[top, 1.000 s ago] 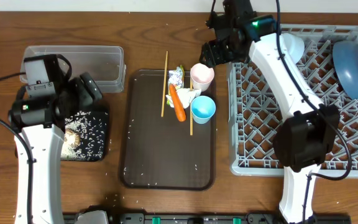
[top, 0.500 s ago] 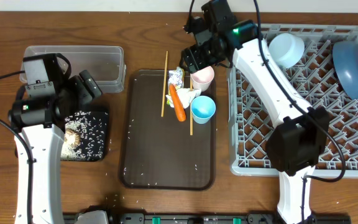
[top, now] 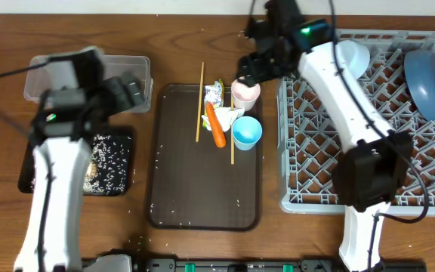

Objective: Sort waste into correct bins and load items into the dishwasher rack

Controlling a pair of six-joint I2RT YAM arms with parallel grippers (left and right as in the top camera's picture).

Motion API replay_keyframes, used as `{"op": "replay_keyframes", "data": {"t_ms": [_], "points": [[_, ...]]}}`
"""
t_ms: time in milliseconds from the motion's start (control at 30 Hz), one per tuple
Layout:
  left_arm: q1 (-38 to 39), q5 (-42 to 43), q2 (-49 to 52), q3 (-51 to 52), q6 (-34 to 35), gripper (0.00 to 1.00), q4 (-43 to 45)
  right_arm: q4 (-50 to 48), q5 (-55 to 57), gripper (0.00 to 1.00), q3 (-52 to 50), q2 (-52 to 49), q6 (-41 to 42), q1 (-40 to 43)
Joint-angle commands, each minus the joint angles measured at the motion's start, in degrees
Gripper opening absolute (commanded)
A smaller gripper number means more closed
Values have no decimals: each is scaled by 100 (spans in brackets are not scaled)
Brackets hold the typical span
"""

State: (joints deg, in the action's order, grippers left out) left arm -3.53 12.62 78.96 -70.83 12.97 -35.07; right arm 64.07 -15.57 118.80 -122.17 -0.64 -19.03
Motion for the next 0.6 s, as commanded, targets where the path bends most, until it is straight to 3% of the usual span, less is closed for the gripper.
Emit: {"op": "replay_keyframes", "data": {"t_ms": [0, 333, 567], "points": [[511, 109, 662, -66, -337, 98, 243, 236, 33, 76, 35, 197, -4, 507], [1893, -251, 1770, -66, -299, 98, 769, 713, 37, 74, 33, 195, -26, 1475], [2498, -970, 2291, -66, 402, 98, 529, 815, 35, 75, 33, 195, -57, 1740]]}}
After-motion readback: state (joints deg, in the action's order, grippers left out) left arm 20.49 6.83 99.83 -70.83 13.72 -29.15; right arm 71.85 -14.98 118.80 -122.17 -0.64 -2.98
